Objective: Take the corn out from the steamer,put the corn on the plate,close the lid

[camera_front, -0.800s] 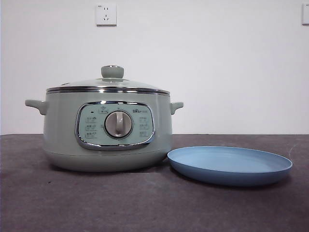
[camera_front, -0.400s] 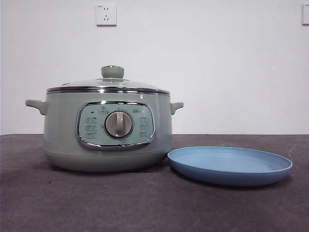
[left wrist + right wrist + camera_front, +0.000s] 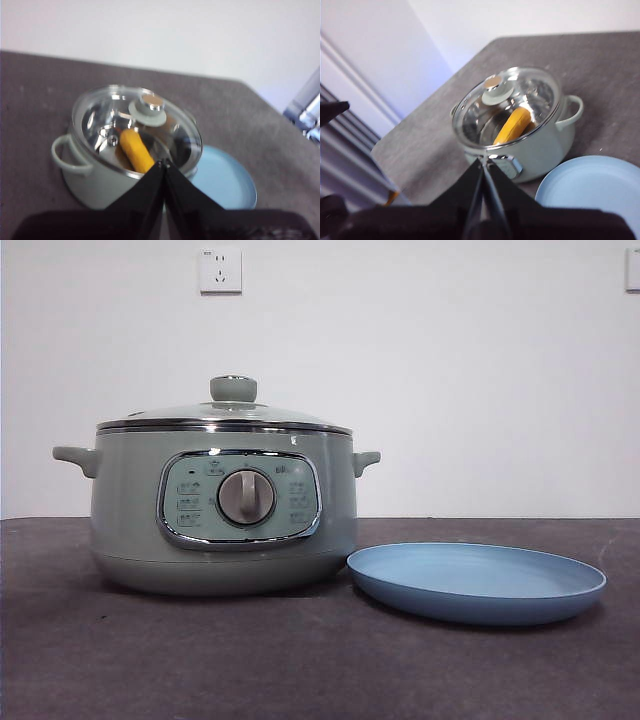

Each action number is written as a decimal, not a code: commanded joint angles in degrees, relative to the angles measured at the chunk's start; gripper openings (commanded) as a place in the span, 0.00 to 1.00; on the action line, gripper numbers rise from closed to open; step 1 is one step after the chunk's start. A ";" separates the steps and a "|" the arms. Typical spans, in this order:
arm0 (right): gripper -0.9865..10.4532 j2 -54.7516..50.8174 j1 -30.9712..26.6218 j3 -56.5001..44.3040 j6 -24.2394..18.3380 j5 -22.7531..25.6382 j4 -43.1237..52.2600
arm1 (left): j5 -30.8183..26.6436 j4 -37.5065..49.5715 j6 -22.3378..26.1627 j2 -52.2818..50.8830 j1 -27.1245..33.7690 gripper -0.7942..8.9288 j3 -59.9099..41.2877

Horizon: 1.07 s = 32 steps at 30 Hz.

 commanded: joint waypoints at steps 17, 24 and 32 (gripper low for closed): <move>0.22 4.39 3.10 4.72 -5.75 0.15 -11.08 | 2.05 -11.26 10.93 8.57 0.07 0.16 7.89; 0.51 4.68 3.10 4.72 -5.77 0.15 -11.17 | 6.10 -10.78 10.93 8.57 0.07 0.57 7.89; 0.50 4.68 3.10 4.72 -5.79 0.17 -11.15 | 7.54 -7.61 10.91 9.53 0.02 0.57 7.89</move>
